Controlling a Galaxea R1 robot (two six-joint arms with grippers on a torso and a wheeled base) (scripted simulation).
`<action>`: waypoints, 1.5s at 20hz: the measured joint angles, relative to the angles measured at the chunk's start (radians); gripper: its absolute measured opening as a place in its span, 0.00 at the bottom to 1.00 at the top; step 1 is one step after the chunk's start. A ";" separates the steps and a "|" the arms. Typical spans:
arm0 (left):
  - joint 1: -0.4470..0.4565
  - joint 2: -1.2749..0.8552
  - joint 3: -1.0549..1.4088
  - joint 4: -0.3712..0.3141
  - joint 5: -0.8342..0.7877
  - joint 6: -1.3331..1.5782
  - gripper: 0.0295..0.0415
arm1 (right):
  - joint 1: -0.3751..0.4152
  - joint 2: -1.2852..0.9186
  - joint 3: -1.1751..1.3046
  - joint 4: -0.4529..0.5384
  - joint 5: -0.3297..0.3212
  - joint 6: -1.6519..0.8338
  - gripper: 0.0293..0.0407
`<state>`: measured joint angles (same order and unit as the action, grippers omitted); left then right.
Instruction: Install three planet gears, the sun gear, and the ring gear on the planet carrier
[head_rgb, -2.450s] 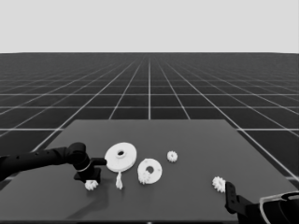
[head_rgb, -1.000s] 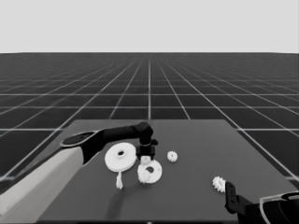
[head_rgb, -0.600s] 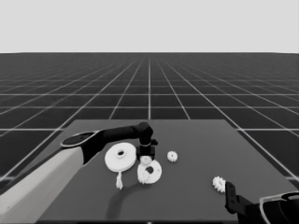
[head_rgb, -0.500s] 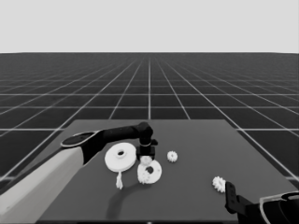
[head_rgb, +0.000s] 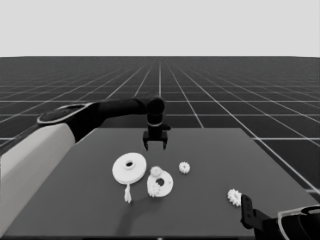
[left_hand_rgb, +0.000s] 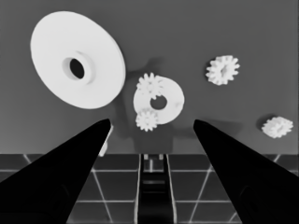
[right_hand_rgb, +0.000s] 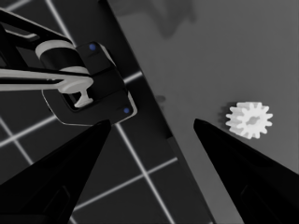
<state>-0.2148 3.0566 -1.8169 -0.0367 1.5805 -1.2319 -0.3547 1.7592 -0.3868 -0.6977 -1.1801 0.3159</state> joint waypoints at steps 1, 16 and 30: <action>-0.001 0.000 -0.001 -0.001 0.000 0.001 0.75 | 0.000 0.000 0.000 0.000 0.000 0.000 0.81; -0.127 -1.301 1.399 0.347 -0.904 1.582 0.75 | 0.575 0.944 -1.160 0.707 -0.399 0.748 0.81; -0.127 -1.302 1.399 0.347 -0.904 1.583 0.75 | 0.214 1.130 -1.607 0.435 -0.192 0.605 0.80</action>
<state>-0.3422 1.7549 -0.4178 0.3101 0.6764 0.3508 -0.1406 2.8893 -1.9941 -0.2628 -1.3722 0.9213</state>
